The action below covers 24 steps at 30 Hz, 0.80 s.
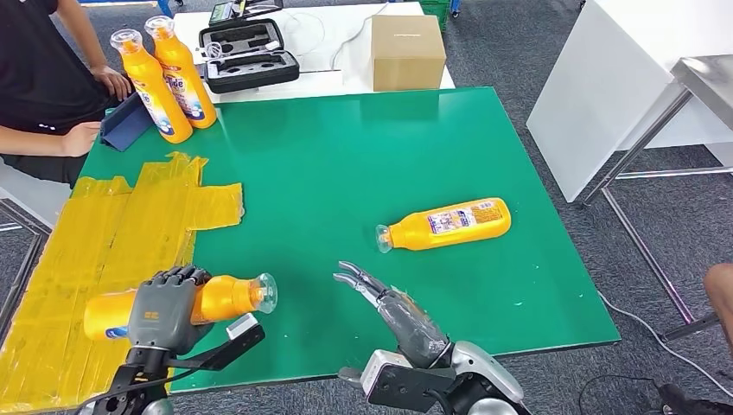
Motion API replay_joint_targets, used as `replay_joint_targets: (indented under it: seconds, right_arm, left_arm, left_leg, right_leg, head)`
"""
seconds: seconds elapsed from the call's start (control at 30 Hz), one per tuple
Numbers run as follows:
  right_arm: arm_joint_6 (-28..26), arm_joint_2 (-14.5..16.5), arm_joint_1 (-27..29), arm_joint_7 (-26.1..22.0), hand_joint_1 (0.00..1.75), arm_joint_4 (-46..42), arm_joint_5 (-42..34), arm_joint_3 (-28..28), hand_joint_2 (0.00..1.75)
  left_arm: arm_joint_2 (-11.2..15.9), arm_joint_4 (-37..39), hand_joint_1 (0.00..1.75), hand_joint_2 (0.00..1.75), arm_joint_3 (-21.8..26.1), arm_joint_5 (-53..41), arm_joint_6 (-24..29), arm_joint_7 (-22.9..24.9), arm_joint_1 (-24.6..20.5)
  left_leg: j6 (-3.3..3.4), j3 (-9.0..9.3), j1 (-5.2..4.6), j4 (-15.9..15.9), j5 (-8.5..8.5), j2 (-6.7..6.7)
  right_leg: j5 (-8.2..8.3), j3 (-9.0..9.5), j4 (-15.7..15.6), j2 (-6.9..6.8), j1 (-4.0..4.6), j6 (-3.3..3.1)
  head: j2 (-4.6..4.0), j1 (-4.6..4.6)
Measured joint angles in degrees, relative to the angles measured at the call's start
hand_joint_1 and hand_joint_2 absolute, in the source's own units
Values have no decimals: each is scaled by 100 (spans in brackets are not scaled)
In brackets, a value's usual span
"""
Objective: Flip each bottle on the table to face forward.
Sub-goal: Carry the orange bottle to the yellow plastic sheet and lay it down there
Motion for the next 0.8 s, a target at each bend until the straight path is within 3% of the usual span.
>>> replay_joint_targets:
  seconds: [0.4, 0.8]
  right_arm:
    - [13, -54, -45, 32, 0, -14, -3, 10, 175]
    - [129, -114, -287, 47, 0, 53, -47, 127, 175]
  left_arm:
    - [276, 1095, 175, 175, -227, -395, -177, 450, -600]
    - [560, 2505, 175, 175, -459, -402, -329, 426, -1459]
  left_leg:
    - [0, -1, -1, 0, 1, -1]
    - [-1, 0, -1, 0, 6, -7]
  right_leg:
    - [1, 1, 0, 0, 0, 0]
    - [2, 7, 2, -2, -1, 0]
  head:
    - [0, 0]
    - [0, 0]
